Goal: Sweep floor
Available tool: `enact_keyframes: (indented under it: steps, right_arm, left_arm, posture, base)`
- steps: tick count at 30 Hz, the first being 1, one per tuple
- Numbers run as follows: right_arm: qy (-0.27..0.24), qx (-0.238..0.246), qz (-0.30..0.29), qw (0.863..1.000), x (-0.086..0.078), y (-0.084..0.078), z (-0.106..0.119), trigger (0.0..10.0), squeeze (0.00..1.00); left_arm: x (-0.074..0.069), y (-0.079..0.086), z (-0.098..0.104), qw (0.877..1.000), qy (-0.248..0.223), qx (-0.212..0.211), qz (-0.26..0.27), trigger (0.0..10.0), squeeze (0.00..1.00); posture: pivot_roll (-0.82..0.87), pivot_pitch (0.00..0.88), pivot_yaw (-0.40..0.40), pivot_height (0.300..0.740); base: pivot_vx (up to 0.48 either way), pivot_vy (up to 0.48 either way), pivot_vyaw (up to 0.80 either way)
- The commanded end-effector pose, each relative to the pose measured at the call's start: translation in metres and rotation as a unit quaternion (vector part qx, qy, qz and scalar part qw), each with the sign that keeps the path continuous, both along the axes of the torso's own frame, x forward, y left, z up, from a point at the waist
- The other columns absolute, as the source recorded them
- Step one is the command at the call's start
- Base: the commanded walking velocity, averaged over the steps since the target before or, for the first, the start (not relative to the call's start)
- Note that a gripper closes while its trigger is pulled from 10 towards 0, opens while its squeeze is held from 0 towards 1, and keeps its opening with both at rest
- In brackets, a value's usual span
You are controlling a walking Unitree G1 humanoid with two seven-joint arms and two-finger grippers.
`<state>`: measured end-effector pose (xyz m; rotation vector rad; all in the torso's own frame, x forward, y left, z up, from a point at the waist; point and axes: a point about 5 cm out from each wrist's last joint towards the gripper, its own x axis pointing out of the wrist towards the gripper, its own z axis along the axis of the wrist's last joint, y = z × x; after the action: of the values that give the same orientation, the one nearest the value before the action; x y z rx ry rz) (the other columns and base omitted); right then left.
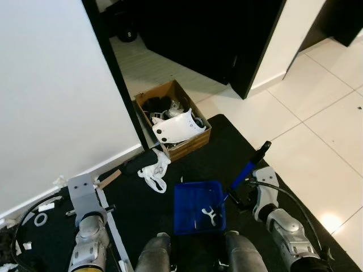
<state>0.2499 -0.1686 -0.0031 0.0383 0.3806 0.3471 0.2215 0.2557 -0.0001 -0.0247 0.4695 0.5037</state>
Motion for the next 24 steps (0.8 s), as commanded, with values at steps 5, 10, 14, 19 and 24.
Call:
enact_keyframes:
  steps: [5, 10, 14, 19, 24]
  right_arm:
    - [0.039, -0.017, -0.004, 0.999, -0.02, -0.016, -0.018, 10.0, 0.0]
    - [0.03, -0.042, -0.034, 0.998, -0.027, -0.027, -0.023, 10.0, 0.0]
    - [0.006, -0.071, -0.056, 0.996, -0.024, -0.027, -0.02, 10.0, 0.0]
    - [-0.007, -0.104, -0.046, 0.993, -0.024, -0.026, -0.02, 10.0, 0.0]
    - [-0.021, -0.121, -0.045, 0.991, -0.024, -0.025, -0.02, 10.0, 0.0]
  left_arm:
    - [-0.009, -0.005, -0.015, 1.0, 0.016, -0.008, -0.002, 10.0, 0.0]
    - [-0.011, -0.017, -0.023, 0.998, 0.012, -0.021, -0.061, 10.0, 0.0]
    - [-0.013, -0.024, -0.026, 0.994, 0.016, -0.006, -0.111, 10.0, 0.0]
    - [-0.013, -0.029, -0.029, 0.988, 0.032, 0.031, -0.15, 10.0, 0.0]
    - [-0.02, -0.03, -0.038, 0.986, 0.064, 0.059, -0.141, 10.0, 0.0]
  posture:
    - [-0.01, 0.158, 0.016, 0.74]
    - [-0.02, 0.162, 0.027, 0.74]
    - [-0.02, 0.157, 0.032, 0.74]
    - [-0.02, 0.146, 0.044, 0.74]
    - [-0.01, 0.141, 0.053, 0.74]
  base:
    - [0.0, 0.0, 0.0]
    - [0.0, 0.0, 0.0]
    - [0.0, 0.0, 0.0]
    - [0.0, 0.0, 0.0]
    - [0.0, 0.0, 0.0]
